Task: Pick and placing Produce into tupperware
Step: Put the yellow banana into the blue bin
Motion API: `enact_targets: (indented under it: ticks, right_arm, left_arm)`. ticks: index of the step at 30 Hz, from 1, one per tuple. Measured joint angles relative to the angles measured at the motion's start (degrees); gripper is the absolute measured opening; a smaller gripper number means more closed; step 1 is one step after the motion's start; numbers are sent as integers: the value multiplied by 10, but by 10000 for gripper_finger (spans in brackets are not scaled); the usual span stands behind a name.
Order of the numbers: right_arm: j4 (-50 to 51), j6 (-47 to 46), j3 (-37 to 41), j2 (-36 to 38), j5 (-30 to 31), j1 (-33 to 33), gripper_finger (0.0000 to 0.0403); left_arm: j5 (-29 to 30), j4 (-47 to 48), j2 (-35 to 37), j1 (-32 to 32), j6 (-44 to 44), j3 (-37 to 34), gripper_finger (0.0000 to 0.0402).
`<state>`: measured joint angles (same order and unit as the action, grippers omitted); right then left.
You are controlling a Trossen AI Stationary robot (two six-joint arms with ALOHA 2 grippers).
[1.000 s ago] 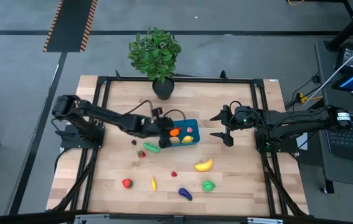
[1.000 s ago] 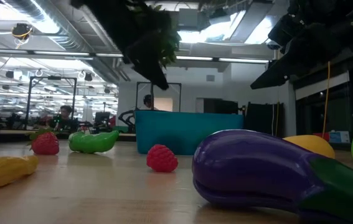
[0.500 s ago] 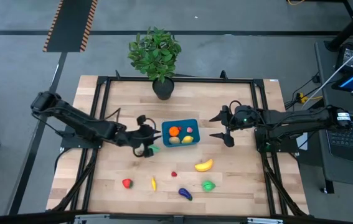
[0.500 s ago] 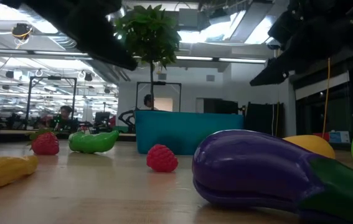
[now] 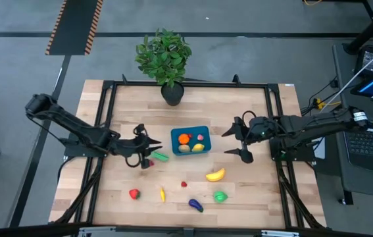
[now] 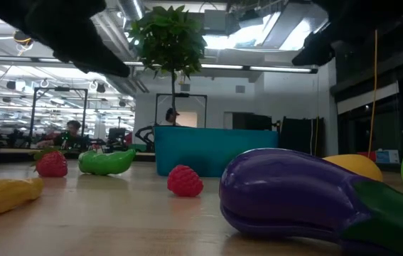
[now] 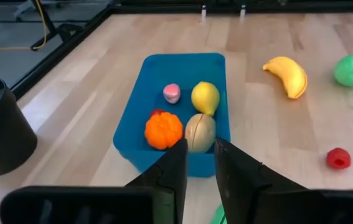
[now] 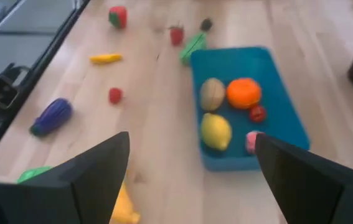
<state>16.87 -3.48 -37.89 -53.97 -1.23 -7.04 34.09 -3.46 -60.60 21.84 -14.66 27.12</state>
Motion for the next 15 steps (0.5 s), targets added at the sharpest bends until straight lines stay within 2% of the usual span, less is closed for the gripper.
enact_targets:
  ticks: [8, 15]
  right_arm:
    - [88, -23, -80, -111, 51, -74, 348]
    - [170, -37, -171, -237, 67, -108, 348]
  left_arm:
    - [0, -5, 59, 11, 18, -25, 87]
    - [-1, 1, 71, 24, 47, -25, 96]
